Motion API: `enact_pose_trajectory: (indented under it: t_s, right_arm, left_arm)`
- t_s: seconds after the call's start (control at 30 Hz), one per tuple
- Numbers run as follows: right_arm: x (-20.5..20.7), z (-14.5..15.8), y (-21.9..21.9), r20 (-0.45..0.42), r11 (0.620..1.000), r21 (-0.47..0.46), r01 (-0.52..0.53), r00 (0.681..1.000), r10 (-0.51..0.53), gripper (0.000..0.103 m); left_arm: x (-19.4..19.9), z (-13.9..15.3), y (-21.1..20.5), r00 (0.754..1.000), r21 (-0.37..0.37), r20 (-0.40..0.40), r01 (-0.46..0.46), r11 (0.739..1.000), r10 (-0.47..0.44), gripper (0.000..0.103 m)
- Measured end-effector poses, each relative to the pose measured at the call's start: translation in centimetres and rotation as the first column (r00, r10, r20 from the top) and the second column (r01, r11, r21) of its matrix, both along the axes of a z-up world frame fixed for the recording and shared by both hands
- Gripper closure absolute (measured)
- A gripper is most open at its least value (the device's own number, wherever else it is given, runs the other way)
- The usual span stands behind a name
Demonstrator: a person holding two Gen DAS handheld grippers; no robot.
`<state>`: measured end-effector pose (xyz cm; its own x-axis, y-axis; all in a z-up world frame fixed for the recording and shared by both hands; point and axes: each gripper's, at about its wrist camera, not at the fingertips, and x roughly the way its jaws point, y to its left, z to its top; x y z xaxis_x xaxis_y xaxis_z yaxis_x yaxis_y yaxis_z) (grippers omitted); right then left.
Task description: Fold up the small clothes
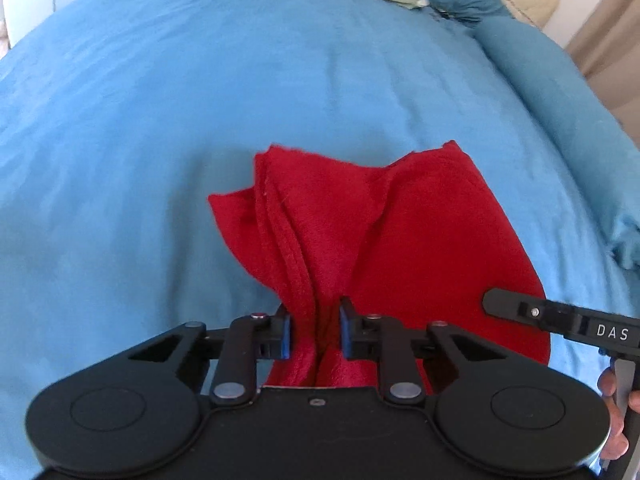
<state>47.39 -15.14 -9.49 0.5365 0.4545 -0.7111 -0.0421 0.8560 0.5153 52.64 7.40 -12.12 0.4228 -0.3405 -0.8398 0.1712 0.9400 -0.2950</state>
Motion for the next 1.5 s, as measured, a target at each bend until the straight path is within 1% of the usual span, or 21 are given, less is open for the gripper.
enact_pose_trajectory:
  t_s: [0.13,0.23,0.3,0.37,0.43,0.5,0.57,0.63,0.7,0.8,0.83,0.87,0.9,0.93,0.97,1.1,1.17,1.27,1.33,1.43,1.5]
  right_arm:
    - [-4.9,3.4,-3.1,0.024,0.999,-0.025,-0.020,1.000,0.021,0.064]
    - [-9.2,4.0,-5.7,0.025,0.999,-0.044,-0.011,1.000,0.012,0.064]
    - [-11.7,3.3,-7.3,0.021,0.999,-0.047,0.010,1.000,-0.009,0.064]
    - [-13.4,2.1,-8.2,0.014,0.998,-0.052,0.027,1.000,-0.026,0.064]
    - [-14.7,0.1,-8.9,0.002,0.996,-0.083,0.036,0.999,-0.036,0.064]
    - [-15.6,-1.7,-9.4,-0.012,0.994,-0.097,0.052,0.998,-0.053,0.063]
    - [-16.1,-2.8,-10.0,-0.005,0.994,-0.083,0.072,0.997,-0.072,0.060]
    - [-16.0,-3.1,-9.9,0.000,0.994,-0.075,0.079,0.997,-0.079,0.059]
    - [-15.8,-3.1,-9.6,0.005,0.993,-0.089,0.075,0.997,-0.075,0.056]
    - [-16.0,-2.8,-9.4,0.017,0.990,-0.125,0.067,0.998,-0.065,0.047]
    - [-16.2,-2.3,-9.2,0.027,0.987,-0.145,0.065,0.998,-0.062,0.039]
    - [-16.3,-2.2,-9.4,0.036,0.984,-0.164,0.064,0.998,-0.059,0.027]
    - [-16.8,-1.5,-9.4,0.051,0.979,-0.191,0.068,0.997,-0.059,0.019]
    - [-17.3,-0.8,-9.4,0.069,0.975,-0.209,0.072,0.996,-0.059,0.007]
    - [-17.9,0.1,-9.3,0.091,0.972,-0.223,0.074,0.994,-0.055,0.001]
    - [-20.4,4.0,-9.0,0.133,0.958,-0.277,0.077,0.990,-0.042,0.000]
    - [-22.3,6.7,-8.7,0.157,0.953,-0.291,0.080,0.987,-0.035,0.000]
    - [-25.6,10.8,-8.4,0.200,0.944,-0.305,0.123,0.978,-0.063,0.000]
    - [-28.2,13.4,-8.0,0.225,0.935,-0.320,0.153,0.971,-0.082,0.000]
    - [-32.3,16.5,-7.3,0.250,0.918,-0.343,0.198,0.962,-0.113,0.000]
    - [-35.0,17.9,-6.5,0.255,0.902,-0.370,0.222,0.958,-0.131,0.000]
  left_arm:
    - [-4.6,2.3,-2.6,0.998,-0.024,0.026,0.052,0.998,-0.051,0.079]
    - [-8.5,2.5,-5.1,0.996,-0.039,0.036,0.085,0.996,-0.084,0.079]
    - [-10.7,1.7,-6.9,0.995,-0.035,0.038,0.098,0.995,-0.096,0.078]
    - [-12.5,0.1,-8.6,0.994,-0.007,0.035,0.108,0.994,-0.108,0.075]
    - [-13.7,-1.9,-10.0,0.993,0.051,0.029,0.117,0.992,-0.118,0.074]
    - [-14.7,-3.5,-11.0,0.992,0.132,0.050,0.105,0.986,-0.113,0.064]
    - [-15.4,-3.8,-10.9,0.990,0.141,0.087,0.096,0.985,-0.109,0.059]
    - [-15.7,-3.8,-10.7,0.991,0.152,0.092,0.086,0.985,-0.101,0.056]
    - [-15.5,-3.9,-10.8,0.991,0.165,0.094,0.083,0.983,-0.100,0.052]
    - [-15.6,-3.4,-11.1,0.991,0.192,0.099,0.072,0.979,-0.093,0.037]
    - [-15.5,-3.1,-11.1,0.991,0.208,0.101,0.065,0.976,-0.087,0.031]
    - [-15.6,-2.7,-11.2,0.991,0.218,0.106,0.057,0.974,-0.082,0.027]
    - [-15.7,-2.4,-11.2,0.991,0.226,0.111,0.052,0.973,-0.078,0.025]
    - [-16.1,-1.8,-11.0,0.990,0.233,0.118,0.050,0.971,-0.079,0.024]
    - [-16.5,-1.2,-11.0,0.989,0.240,0.124,0.046,0.970,-0.078,0.020]
    - [-18.8,2.6,-10.4,0.981,0.252,0.189,0.005,0.968,-0.054,0.014]
    - [-20.7,5.3,-9.8,0.971,0.243,0.240,-0.044,0.969,-0.016,0.005]
    - [-24.3,9.5,-9.0,0.949,0.233,0.314,-0.108,0.967,0.030,0.001]
    - [-27.0,12.0,-8.8,0.936,0.257,0.352,-0.128,0.958,0.030,0.001]
    - [-31.4,15.0,-8.5,0.923,0.274,0.385,-0.130,0.953,0.015,0.000]
    - [-34.6,16.3,-8.1,0.920,0.257,0.391,-0.125,0.958,0.015,0.000]
